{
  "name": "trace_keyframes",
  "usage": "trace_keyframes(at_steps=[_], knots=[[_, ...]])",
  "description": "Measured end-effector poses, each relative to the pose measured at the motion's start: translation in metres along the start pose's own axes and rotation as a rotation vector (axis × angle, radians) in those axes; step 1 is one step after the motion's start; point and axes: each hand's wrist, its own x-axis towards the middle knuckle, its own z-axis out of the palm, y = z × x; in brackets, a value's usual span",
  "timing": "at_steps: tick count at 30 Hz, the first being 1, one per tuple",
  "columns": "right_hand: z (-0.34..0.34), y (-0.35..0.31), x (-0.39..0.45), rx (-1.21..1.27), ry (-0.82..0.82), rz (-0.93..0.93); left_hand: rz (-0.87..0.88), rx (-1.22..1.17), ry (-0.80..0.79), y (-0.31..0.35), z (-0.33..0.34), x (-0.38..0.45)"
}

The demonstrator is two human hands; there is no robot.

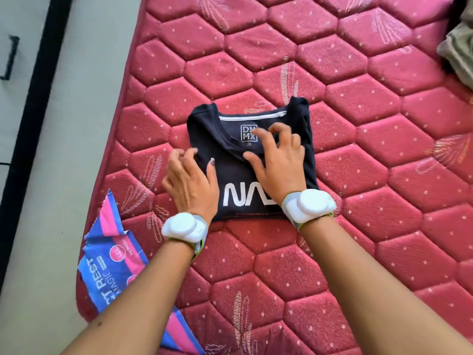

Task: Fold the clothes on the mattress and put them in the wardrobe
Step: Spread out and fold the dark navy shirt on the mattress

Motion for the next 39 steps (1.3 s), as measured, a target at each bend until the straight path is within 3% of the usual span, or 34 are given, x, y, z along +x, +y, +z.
trace_keyframes(at_steps=[3,11,15,19,22,27,35,39], knots=[[-0.007,-0.003,0.008,-0.021,0.030,-0.014,-0.081,0.009,-0.024,0.002,-0.010,-0.022],[-0.001,-0.024,0.033,-0.069,-0.233,-0.059,-0.148,-0.148,-0.009,-0.002,-0.009,-0.053],[0.000,-0.023,0.037,-0.035,-0.219,0.002,-0.026,-0.309,0.016,-0.011,-0.013,-0.055],[0.006,-0.022,0.018,-0.093,-0.086,0.030,-0.101,-0.433,0.035,-0.027,-0.008,-0.056],[0.008,-0.018,-0.004,-0.092,0.100,-0.118,-0.054,-0.346,0.004,-0.024,-0.008,-0.063],[0.007,-0.005,-0.044,-0.160,0.025,-0.443,-0.023,-0.354,0.041,-0.029,-0.009,-0.065],[0.000,0.006,-0.057,-0.140,-0.069,-0.525,0.026,-0.475,0.080,-0.030,-0.015,-0.061],[-0.001,0.008,-0.054,-0.096,-0.104,-0.497,0.049,-0.324,0.050,-0.037,-0.013,-0.066]])
